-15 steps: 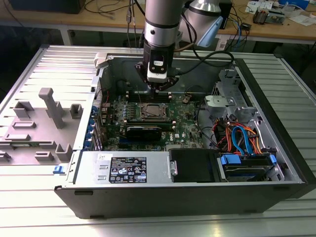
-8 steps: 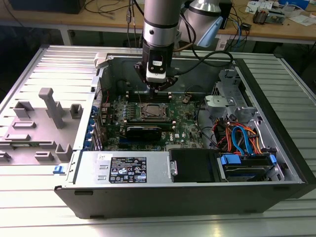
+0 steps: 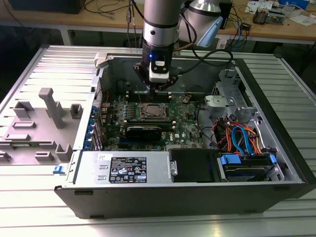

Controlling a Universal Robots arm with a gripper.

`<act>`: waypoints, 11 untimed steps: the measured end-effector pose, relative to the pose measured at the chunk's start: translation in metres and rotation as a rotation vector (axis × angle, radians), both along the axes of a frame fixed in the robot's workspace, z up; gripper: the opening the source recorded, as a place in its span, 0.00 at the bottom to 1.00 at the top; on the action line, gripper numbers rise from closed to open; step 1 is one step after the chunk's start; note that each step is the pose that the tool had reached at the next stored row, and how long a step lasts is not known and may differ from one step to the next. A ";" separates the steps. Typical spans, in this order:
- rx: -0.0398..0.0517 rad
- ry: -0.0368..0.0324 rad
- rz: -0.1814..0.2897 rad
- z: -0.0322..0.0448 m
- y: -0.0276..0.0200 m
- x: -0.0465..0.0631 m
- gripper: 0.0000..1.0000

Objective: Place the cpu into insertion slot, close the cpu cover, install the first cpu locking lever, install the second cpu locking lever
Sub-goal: 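Install the first cpu locking lever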

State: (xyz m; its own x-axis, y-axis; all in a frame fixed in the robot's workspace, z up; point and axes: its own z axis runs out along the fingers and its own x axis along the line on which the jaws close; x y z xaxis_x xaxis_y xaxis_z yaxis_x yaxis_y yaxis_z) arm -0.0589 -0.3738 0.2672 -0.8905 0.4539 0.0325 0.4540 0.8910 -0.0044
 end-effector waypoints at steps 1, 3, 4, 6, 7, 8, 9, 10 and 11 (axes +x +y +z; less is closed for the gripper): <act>0.0000 0.0000 0.018 0.0000 0.0000 0.000 0.11; 0.0000 0.0001 0.055 0.0000 0.0000 0.000 0.11; 0.0000 0.0001 0.083 0.0000 0.0000 0.000 0.11; 0.0000 0.0000 0.118 0.0000 0.0000 0.000 0.11; -0.0001 -0.0006 0.125 0.0000 0.0000 0.000 0.11; -0.0003 -0.0037 0.128 0.0000 0.0000 -0.001 0.11; -0.0007 -0.0102 0.130 0.0000 0.0000 -0.001 0.11; -0.0011 -0.0170 0.131 0.0000 0.0000 -0.002 0.11; -0.0014 -0.0239 0.135 0.0000 0.0000 -0.002 0.11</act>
State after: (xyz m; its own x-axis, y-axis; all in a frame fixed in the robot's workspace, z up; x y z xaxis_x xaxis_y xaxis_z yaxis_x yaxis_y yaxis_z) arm -0.0610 -0.3737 0.2671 -0.9441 0.3294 0.0100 0.3295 0.9442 0.0037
